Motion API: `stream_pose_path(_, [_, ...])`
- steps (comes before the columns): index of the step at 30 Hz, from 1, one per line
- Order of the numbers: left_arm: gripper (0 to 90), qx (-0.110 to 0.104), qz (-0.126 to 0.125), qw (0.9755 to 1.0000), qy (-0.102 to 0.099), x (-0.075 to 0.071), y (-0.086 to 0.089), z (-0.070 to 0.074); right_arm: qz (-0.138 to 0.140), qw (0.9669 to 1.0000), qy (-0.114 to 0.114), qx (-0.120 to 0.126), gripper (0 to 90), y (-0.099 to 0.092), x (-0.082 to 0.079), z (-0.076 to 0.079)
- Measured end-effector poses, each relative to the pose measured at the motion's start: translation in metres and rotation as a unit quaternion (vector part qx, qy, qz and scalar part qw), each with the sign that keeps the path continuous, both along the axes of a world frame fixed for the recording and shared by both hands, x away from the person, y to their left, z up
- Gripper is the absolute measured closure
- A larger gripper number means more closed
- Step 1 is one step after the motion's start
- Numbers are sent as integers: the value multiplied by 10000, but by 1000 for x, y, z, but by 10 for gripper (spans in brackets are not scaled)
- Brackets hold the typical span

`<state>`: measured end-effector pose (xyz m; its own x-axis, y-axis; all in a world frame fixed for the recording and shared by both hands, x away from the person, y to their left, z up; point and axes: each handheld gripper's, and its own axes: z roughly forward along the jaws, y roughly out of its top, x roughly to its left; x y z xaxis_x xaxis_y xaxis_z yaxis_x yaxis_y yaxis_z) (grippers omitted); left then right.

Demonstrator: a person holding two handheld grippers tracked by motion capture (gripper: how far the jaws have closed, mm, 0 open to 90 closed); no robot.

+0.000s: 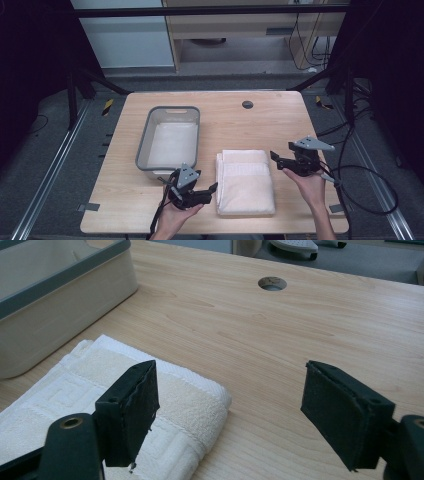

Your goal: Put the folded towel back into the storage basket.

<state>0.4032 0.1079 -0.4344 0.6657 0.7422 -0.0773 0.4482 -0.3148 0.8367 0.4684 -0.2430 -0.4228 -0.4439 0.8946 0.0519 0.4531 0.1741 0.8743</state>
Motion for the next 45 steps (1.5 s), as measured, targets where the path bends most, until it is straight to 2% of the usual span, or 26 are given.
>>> stream_pose_path(7, [288, 109, -86, 9998, 109, 3, -10, -10, 37, 10000, 31, 6, 225, 2, 0, -1])
stream_pose_path(11, [285, 151, -103, 9997, 174, 4, -14, -16, 111, 9999, 45, 104, 224, 3, 0, -3])
stream_pose_path(15, [279, 207, -126, 9994, 251, 6, -19, -23, 95, 9999, 85, -22, 229, 5, 1, -5])
stream_pose_path(22, [267, 235, -121, 9989, 385, 10, -22, -30, 109, 9998, 133, -41, 236, 9, 1, -9])
stream_pose_path(30, [237, 152, -142, 9984, 535, 13, -26, -35, 138, 9994, 263, -151, 237, 14, 4, -17])
stream_pose_path(37, [225, 212, -228, 9983, 491, 10, -33, -34, 176, 9990, 350, -209, 236, 18, 4, -21])
stream_pose_path(44, [209, 329, -240, 9971, 635, 13, -37, -42, 206, 9985, 457, -227, 237, 21, 5, -27])
stream_pose_path(45, [207, 332, -242, 9971, 644, 13, -37, -43, 203, 9986, 470, -145, 238, 21, 5, -29])
